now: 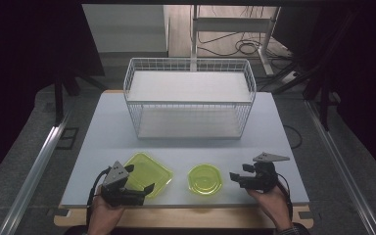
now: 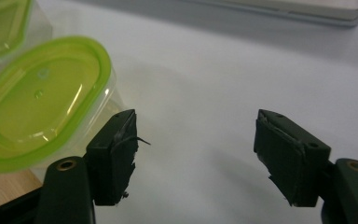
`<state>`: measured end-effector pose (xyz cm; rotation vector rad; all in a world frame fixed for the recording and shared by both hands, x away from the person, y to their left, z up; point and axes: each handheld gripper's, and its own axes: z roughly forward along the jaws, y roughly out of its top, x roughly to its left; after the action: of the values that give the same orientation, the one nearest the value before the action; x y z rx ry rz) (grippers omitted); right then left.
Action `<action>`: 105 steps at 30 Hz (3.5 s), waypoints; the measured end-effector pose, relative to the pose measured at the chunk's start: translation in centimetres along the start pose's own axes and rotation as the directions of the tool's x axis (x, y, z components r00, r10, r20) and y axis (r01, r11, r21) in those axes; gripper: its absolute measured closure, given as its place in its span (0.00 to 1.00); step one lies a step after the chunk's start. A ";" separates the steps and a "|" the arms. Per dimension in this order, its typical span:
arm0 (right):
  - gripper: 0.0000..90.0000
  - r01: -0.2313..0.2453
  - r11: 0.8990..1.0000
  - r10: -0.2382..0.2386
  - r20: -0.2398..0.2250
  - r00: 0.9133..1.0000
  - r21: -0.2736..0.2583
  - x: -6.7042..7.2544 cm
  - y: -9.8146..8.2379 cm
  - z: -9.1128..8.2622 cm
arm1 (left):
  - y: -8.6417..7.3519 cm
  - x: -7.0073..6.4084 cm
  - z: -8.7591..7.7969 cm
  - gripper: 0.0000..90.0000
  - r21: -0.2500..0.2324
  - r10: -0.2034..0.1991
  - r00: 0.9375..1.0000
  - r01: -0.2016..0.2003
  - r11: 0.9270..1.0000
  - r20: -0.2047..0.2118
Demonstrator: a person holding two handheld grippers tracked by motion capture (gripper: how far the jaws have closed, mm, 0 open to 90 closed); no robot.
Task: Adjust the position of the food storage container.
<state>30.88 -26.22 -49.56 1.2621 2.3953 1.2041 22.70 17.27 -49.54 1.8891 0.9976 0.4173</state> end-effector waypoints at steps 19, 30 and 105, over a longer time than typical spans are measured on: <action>0.44 0.020 0.998 -0.020 -0.008 1.000 0.059 0.0 0.0 0.9 | -0.6 -0.5 0.9 0.10 0.050 0.096 0.994 -0.094 0.994 -0.046; 0.66 0.068 0.997 -0.068 0.002 0.998 0.036 0.9 0.6 0.2 | -0.6 -0.4 0.9 0.07 0.039 0.093 0.995 -0.092 0.995 -0.021; 0.98 0.196 0.978 -0.192 -0.060 0.980 0.076 5.2 2.9 2.0 | -0.7 -0.1 0.7 0.06 0.049 0.091 0.994 -0.088 0.995 -0.058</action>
<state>30.37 -20.23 -47.68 0.9999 2.5589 1.1062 22.77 16.96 -50.48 1.9782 0.9719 0.5109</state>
